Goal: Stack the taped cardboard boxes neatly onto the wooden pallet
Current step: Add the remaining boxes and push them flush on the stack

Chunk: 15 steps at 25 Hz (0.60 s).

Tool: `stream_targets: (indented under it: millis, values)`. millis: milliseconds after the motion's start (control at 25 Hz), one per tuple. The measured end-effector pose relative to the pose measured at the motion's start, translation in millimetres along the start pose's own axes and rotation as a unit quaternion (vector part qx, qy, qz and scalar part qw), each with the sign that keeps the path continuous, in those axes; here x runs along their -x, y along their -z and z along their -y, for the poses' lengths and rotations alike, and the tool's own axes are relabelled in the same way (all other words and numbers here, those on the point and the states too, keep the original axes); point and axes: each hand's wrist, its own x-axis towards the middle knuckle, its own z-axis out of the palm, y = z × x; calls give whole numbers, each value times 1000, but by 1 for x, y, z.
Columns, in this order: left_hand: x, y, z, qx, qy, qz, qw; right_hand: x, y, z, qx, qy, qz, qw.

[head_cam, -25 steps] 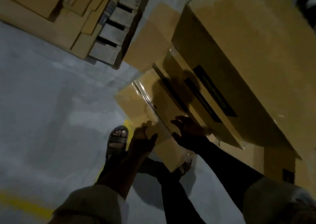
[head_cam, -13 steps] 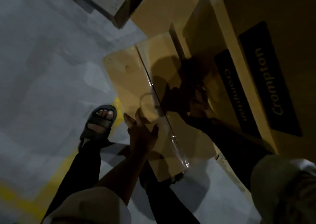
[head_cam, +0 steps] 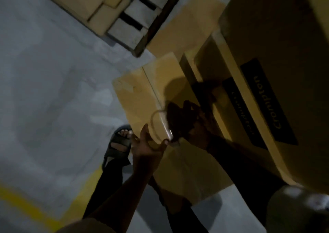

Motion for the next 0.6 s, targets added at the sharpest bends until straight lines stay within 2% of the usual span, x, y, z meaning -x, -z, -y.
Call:
stream_targets:
  millis: [80, 120, 200, 280, 320, 360, 400, 480, 560, 600]
  values:
    - [18, 52, -12, -43, 3, 20, 999, 15, 41, 35, 95, 116, -122, 981]
    - [25, 85, -25, -66, 8, 19, 998, 24, 70, 58, 103, 129, -159, 973]
    - [28, 142, -53, -79, -21, 13, 997, 38, 128, 105, 83, 96, -219, 967]
    - [40, 205, -89, -105, -50, 6, 993, 47, 182, 148, 128, 18, -205, 970]
    - [45, 231, -105, -106, -80, 4, 991, 50, 206, 165, 113, -20, -181, 977]
    - [50, 262, -124, -90, -100, -1, 991, 57, 230, 182, 107, -21, -149, 983]
    - [55, 289, -137, -47, -87, 0, 995, 62, 253, 198, 77, -36, -121, 989]
    - [70, 343, -163, -9, -47, -2, 999, 86, 294, 238, -6, -79, -148, 986]
    - [82, 388, -175, -49, -144, 11, 988, 110, 337, 274, -8, -66, -201, 977]
    - [87, 407, -182, -65, -179, 18, 982, 121, 355, 289, 40, -49, -231, 971]
